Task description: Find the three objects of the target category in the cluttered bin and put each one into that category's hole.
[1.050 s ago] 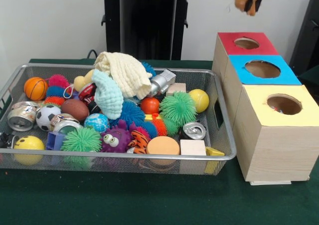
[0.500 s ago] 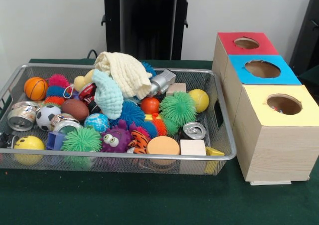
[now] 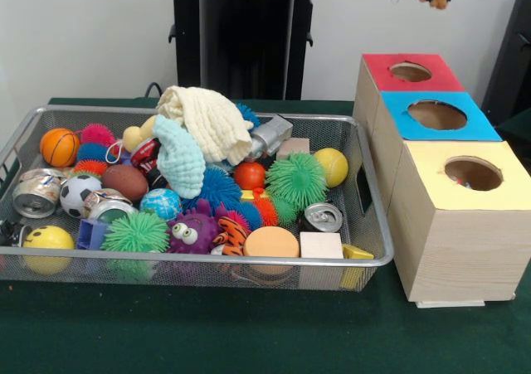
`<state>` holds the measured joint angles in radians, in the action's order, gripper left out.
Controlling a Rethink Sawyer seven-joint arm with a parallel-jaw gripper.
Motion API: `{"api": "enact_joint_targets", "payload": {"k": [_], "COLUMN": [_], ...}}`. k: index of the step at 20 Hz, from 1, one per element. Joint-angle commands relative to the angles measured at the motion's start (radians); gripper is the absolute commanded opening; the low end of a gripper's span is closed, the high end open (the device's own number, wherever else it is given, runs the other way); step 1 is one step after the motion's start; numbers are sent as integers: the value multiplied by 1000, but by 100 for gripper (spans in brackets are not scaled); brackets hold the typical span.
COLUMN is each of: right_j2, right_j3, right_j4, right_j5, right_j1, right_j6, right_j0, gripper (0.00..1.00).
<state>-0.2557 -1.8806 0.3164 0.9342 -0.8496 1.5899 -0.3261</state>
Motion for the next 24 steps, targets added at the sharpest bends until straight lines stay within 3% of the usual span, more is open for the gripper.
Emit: {"api": "enact_joint_targets", "payload": {"k": [1, 14, 20, 24], "right_j2": [42, 53, 76, 84], "right_j3": [104, 19, 22, 2], "right_j4": [0, -6, -9, -5], "right_j5": [-64, -216, -334, -360], "right_j1": [96, 146, 218, 231], "right_j6": [255, 176, 181, 180], "right_j0": [40, 93, 107, 114], "gripper": [0, 0, 0, 0]}}
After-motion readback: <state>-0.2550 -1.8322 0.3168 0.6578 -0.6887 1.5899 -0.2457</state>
